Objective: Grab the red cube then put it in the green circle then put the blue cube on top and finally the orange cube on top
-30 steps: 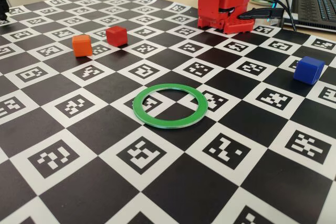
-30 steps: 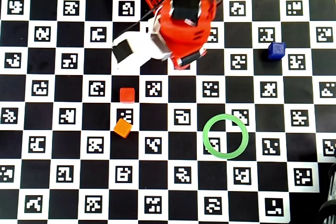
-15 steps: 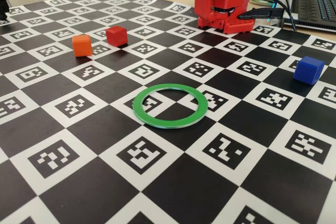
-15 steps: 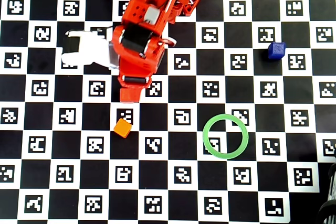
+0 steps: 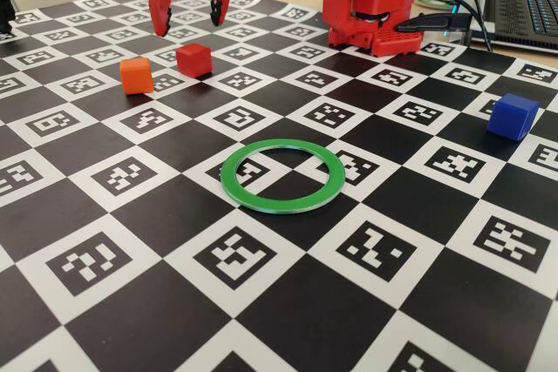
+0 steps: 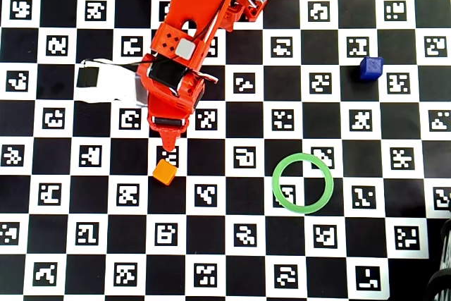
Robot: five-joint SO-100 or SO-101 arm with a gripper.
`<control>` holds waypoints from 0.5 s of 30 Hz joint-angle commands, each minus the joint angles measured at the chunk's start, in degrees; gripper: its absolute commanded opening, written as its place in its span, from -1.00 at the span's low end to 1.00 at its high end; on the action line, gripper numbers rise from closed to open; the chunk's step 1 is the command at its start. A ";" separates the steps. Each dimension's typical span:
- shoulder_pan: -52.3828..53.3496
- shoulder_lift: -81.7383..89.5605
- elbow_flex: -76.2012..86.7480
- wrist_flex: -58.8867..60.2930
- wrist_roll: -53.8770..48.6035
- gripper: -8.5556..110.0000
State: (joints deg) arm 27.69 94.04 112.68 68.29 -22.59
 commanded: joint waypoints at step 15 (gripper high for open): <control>0.88 -2.99 4.22 -11.16 -1.32 -0.24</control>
State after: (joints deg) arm 28.04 90.18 117.25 58.18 -23.29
